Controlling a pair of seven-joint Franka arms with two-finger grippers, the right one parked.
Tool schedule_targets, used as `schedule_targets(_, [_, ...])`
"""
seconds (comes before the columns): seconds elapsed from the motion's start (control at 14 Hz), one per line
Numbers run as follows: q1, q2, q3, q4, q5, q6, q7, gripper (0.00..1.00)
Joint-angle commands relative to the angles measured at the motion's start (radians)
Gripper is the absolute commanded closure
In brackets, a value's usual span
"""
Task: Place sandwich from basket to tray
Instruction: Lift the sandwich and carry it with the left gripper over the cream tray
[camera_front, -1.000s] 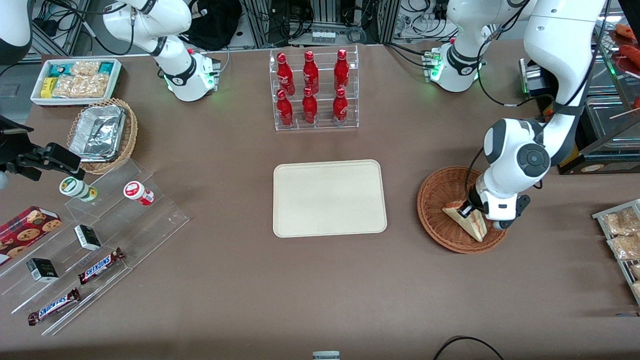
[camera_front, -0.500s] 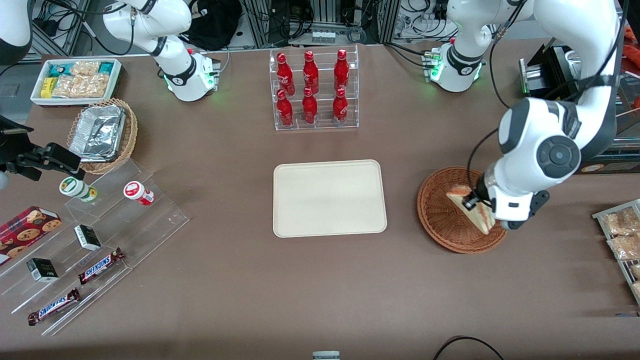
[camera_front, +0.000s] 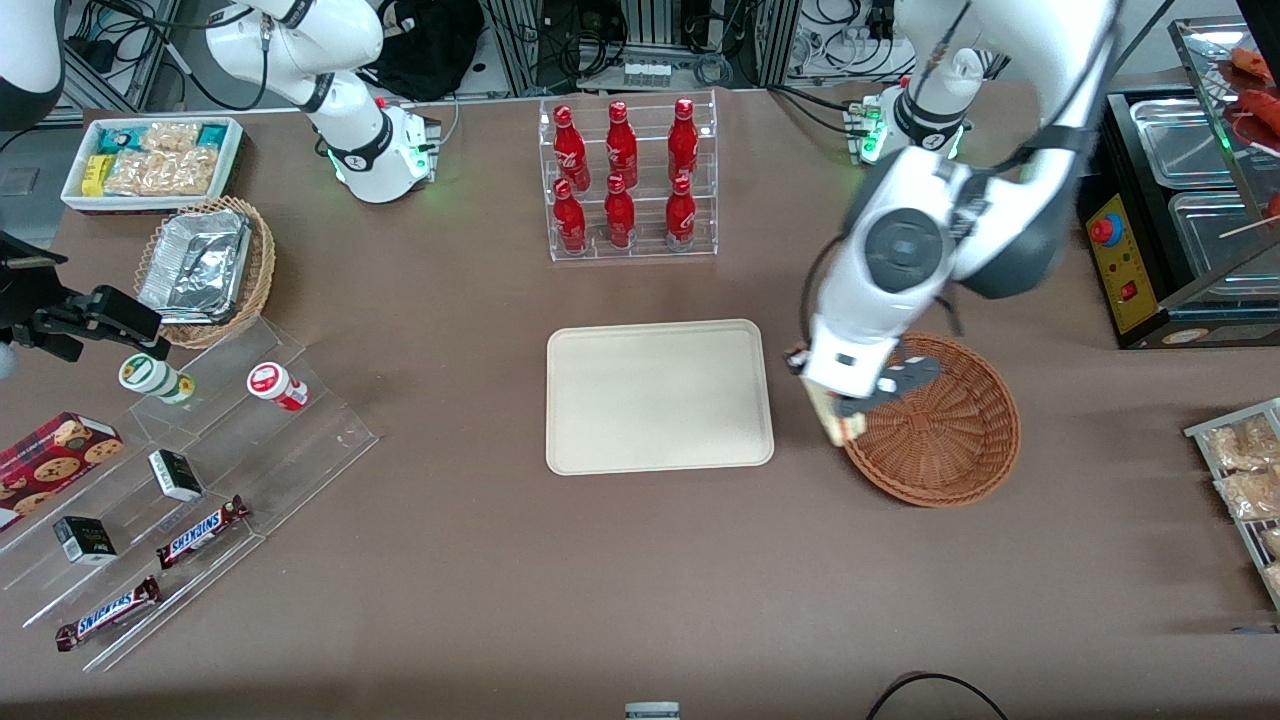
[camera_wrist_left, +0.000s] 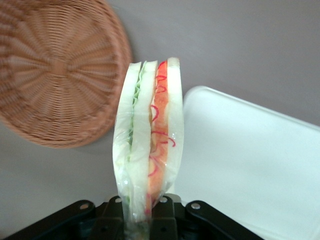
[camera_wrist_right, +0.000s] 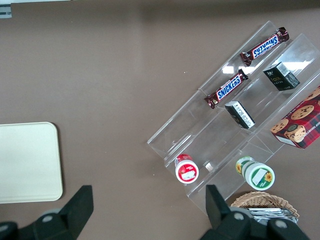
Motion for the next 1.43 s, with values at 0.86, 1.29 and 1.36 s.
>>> schedule_targets(0.86, [-0.261, 0.302, 0.012, 0.028, 0.078, 0.418, -0.077, 0.89])
schedule_targets(1.29, [-0.296, 0.350, 0.013, 0.019, 0.081, 0.456, -0.078, 0.83])
schedule_targets(1.36, [-0.297, 0.350, 0.012, 0.017, 0.081, 0.454, -0.076, 0.55])
